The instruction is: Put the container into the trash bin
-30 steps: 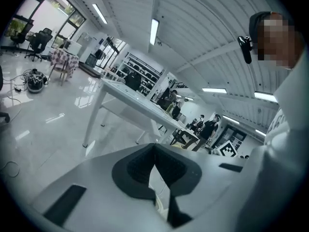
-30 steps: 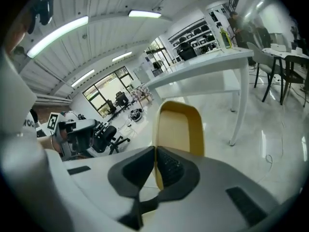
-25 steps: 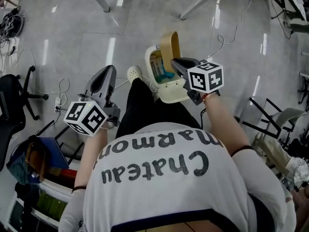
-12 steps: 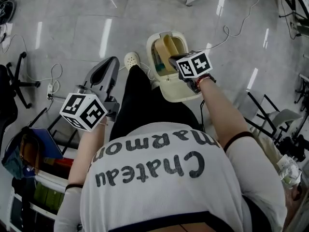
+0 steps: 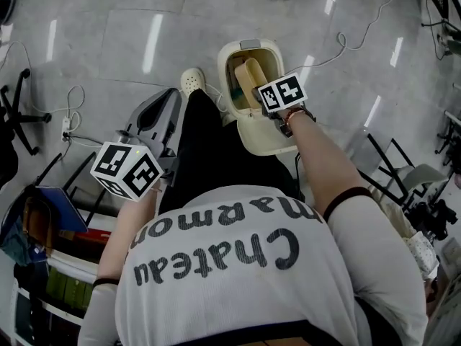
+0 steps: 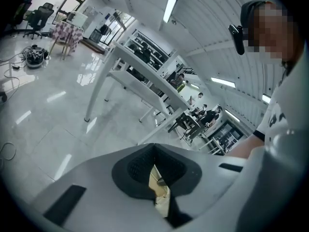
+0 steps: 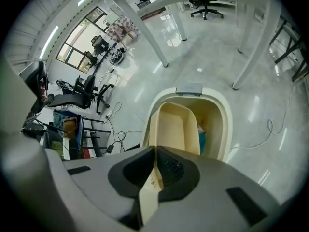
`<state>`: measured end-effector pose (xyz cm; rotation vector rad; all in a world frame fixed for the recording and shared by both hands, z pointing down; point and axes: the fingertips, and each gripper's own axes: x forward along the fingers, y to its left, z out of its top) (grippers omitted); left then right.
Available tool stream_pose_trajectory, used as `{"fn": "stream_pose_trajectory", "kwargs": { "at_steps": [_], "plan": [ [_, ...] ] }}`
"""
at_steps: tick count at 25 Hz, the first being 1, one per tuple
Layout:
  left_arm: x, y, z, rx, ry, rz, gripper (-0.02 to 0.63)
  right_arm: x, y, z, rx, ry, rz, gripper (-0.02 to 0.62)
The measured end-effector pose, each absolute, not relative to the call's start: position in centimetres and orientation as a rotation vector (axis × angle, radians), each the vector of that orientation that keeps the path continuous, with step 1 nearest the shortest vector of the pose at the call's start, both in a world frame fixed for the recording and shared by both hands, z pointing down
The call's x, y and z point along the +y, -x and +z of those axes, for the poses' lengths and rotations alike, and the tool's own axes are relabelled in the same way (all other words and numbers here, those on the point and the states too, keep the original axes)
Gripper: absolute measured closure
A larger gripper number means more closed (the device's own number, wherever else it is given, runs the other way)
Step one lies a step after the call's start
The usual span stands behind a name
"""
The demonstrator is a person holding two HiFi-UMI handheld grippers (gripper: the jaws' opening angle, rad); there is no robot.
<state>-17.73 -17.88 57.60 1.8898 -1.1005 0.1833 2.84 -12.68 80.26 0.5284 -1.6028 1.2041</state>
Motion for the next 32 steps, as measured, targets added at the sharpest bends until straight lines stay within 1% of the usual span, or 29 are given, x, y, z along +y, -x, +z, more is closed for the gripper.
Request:
{"fn": "stream_pose_trajectory", "kwargs": {
  "at_steps": [15,23,32],
  "plan": [
    [-17.9,19.4,63.7,-1.139,-1.812,0.234,0.583,-13.6,-2.5,87.9,-1.535,-0.556,1.219,0.557],
    [-20.0,18.8,68.1,-1.113,-1.83,0.241,0.583,-14.9,-2.3,91.9,-1.541,-0.605,1.21,0.557],
    [-21.0,19.1,70.1,-1.16,-1.877,0.255,0.583,-16.0,-2.2,95.9,-1.62,-0.591,1.082,0.557]
  ]
}}
